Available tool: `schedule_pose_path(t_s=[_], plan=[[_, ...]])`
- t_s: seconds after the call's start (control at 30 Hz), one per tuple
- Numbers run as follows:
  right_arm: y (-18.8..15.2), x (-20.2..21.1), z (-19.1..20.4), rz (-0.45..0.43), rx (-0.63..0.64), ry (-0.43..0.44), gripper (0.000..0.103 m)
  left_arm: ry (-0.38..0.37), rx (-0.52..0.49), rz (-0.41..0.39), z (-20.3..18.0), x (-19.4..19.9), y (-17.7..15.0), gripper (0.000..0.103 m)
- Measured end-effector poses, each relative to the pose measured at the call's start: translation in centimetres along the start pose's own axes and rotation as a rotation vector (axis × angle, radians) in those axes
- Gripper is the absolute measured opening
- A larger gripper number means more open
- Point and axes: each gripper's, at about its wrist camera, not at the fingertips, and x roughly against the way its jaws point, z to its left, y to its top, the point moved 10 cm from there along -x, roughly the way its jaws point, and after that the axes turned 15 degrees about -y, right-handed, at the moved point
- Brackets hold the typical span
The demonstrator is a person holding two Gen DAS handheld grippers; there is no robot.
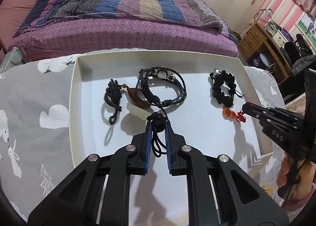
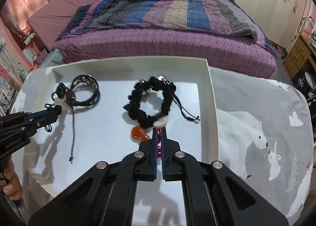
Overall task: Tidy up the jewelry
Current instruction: 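Open both tools to drop the pendant and tassel in the tray and withdraw, then move the left tool toward the black claw clip while the right tool approaches the cream scrunchie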
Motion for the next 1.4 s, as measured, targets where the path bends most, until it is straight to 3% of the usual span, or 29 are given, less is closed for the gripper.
schedule_pose_path(t_s=[0.13,0.23,0.27,0.33,0.5,0.63,0.87,1.0,1.1,1.23,1.4], plan=[[-0.5,-0.4,0.3,0.035,-0.004,0.007,0.005,0.009,-0.002,0.0,0.2,-0.2,0.3,0.014],[-0.9,-0.7,0.5,0.051,0.007,-0.002,0.008,0.015,0.003,0.001,0.3,0.1,0.2,0.031],[-1.0,-0.6,0.4,0.059,0.004,0.0,0.014,0.02,0.0,-0.003,0.3,0.3,0.2,0.04],[-1.0,-0.3,0.0,0.056,-0.006,-0.004,0.054,0.032,-0.009,-0.022,0.1,1.0,0.1,0.051],[-1.0,3.1,-0.9,0.008,-0.014,-0.01,0.055,0.023,-0.008,-0.062,-0.8,3.8,0.2,0.075],[-1.3,7.7,-2.2,-0.047,-0.028,-0.019,0.058,0.017,-0.023,-0.109,-2.0,7.5,-0.1,0.082],[-2.7,17.4,-4.7,-0.161,-0.065,-0.044,0.07,0.074,-0.091,-0.221,-4.9,15.7,-2.0,0.098],[-4.5,21.8,-5.7,-0.196,-0.082,-0.054,0.07,0.062,-0.118,-0.274,-6.9,19.9,-3.8,0.1],[-5.9,24.4,-6.4,-0.217,-0.097,-0.059,0.072,0.094,-0.15,-0.292,-8.2,22.0,-5.4,0.1],[-7.9,27.0,-7.2,-0.241,-0.124,-0.07,0.08,0.107,-0.189,-0.291,-9.6,23.7,-8.1,0.1],[-11.0,28.8,-8.0,-0.263,-0.126,-0.103,0.082,0.103,-0.209,-0.287,-10.1,24.6,-11.1,0.1]])
